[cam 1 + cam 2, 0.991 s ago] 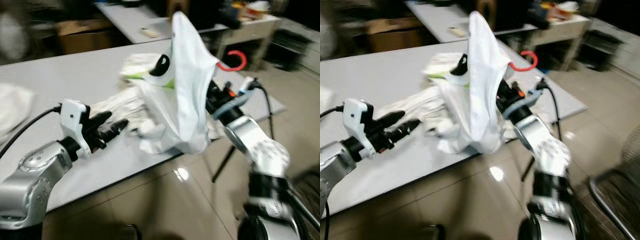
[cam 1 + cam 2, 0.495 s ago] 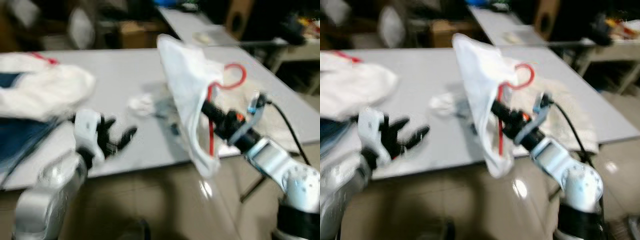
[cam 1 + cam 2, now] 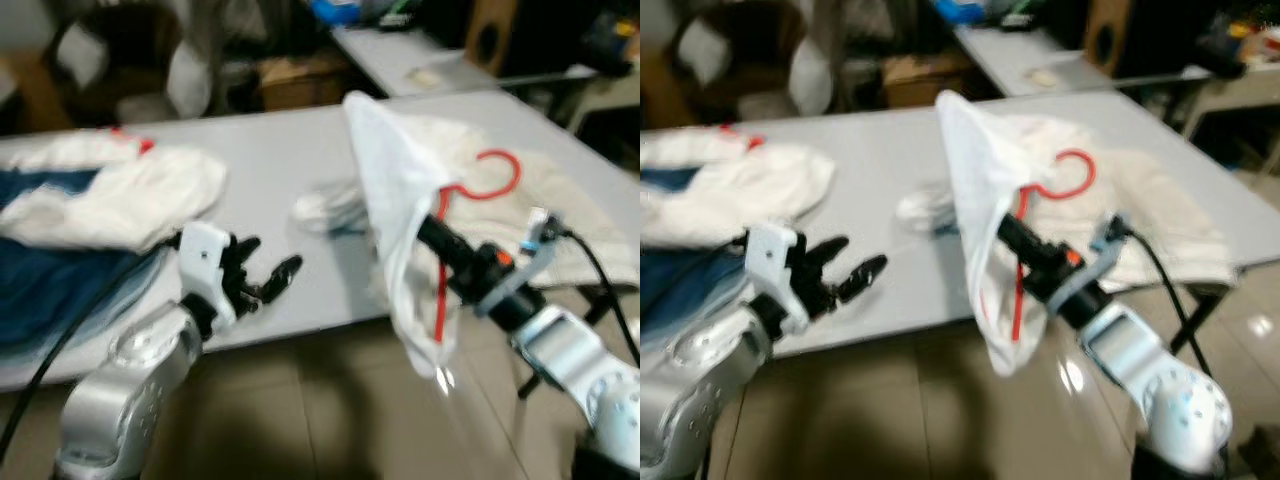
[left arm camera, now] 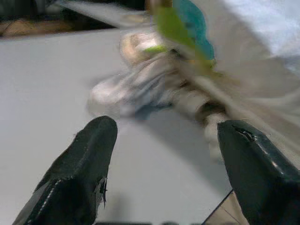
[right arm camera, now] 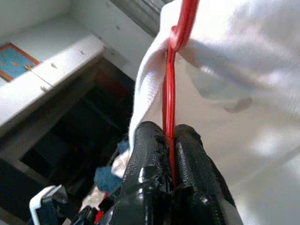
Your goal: Hang hanger
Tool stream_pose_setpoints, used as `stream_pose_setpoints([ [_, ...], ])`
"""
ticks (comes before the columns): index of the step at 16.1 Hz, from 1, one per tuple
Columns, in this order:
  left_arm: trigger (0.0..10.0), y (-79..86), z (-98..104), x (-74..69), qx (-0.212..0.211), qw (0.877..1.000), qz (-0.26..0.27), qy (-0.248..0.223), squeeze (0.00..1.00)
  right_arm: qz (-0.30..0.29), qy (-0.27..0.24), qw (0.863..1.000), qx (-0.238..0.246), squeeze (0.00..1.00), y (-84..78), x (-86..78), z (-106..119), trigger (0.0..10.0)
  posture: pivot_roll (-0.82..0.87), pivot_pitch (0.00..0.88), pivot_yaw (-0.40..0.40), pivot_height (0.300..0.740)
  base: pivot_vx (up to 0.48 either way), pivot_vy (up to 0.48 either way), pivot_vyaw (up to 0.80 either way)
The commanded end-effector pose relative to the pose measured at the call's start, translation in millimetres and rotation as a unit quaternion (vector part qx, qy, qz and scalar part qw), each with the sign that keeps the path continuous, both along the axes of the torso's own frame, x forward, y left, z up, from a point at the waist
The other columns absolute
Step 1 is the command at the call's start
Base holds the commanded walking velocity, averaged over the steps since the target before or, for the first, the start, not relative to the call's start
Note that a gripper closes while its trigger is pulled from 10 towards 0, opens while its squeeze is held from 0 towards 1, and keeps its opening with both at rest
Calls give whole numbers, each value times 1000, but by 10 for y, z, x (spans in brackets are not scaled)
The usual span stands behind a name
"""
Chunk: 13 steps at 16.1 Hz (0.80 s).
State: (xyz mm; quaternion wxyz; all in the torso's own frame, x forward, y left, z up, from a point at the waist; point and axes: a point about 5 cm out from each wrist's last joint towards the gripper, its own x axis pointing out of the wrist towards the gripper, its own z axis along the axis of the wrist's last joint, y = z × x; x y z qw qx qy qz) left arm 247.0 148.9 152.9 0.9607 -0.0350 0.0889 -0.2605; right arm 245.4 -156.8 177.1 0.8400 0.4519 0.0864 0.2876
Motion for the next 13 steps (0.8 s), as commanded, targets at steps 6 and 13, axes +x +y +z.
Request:
stream_pose_setpoints([
  [6, 10000, 13, -16, 94, 17, 999, 40, -12, 0, -53, -21, 995, -76, 0, -131, 162, 92, 10000, 1, 0, 32, 740, 0, 0, 256],
  [13, 10000, -23, -23, 132, 14, 999, 43, -13, 0, -49, -38, 993, -105, 0, -161, 192, 155, 10000, -2, 0, 25, 740, 0, 0, 263],
])
